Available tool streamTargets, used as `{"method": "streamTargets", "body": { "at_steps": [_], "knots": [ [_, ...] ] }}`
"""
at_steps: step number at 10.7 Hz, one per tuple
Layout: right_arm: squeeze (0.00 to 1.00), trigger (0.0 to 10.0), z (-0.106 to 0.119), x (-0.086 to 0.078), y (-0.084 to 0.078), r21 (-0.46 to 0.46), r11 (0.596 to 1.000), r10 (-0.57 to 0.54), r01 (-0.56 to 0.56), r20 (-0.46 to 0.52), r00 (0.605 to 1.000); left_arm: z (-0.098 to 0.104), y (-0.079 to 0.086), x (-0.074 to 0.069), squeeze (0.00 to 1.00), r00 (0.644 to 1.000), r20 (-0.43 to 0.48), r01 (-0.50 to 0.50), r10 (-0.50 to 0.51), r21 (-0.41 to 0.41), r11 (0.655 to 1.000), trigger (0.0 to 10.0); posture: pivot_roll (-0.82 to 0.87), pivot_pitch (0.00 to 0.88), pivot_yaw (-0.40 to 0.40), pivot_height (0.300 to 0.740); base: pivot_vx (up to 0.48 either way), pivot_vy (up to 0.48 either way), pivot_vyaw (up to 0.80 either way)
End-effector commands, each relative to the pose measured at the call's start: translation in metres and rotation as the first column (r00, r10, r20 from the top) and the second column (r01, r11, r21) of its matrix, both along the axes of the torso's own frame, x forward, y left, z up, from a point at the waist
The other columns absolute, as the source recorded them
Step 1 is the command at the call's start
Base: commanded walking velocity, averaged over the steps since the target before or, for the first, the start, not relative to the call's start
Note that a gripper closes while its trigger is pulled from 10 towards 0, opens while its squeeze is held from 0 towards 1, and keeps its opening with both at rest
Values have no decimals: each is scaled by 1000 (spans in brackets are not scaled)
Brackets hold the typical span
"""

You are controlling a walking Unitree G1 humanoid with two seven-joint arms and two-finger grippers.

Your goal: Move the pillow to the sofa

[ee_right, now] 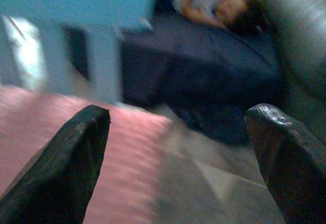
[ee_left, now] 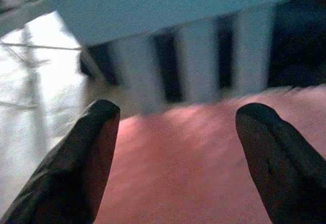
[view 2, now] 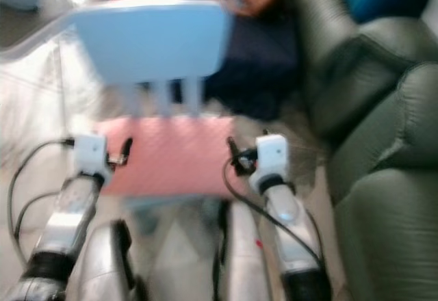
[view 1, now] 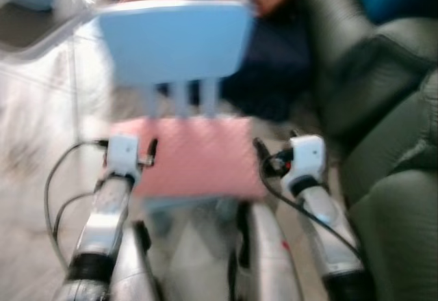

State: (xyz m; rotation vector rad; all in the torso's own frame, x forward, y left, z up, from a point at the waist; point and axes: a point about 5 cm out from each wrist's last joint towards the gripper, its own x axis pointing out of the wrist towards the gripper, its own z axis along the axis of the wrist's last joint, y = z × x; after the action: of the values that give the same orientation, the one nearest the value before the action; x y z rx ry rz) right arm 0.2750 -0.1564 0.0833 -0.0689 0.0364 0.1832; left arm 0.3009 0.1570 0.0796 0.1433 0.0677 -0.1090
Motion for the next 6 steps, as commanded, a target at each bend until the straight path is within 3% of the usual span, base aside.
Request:
{"method": "streamTargets", "body": {
  "at_steps": [1, 6],
  "knots": [
    [0, 10000, 3, 1, 4, 12, 1000, 7, -8, 7, 1000, -7, 7, -6, 0, 1000, -24, -11, 12, 15, 1000, 10000, -100, 165, -59, 499, 0, 0, 0],
    [0, 10000, -1, -3, 6, 19, 1000, 22, -22, -8, 1000, -8, 9, -9, 0, 999, -28, -22, 22, 20, 1000, 10000, -102, 184, -63, 499, 0, 0, 0]
  ]
}}
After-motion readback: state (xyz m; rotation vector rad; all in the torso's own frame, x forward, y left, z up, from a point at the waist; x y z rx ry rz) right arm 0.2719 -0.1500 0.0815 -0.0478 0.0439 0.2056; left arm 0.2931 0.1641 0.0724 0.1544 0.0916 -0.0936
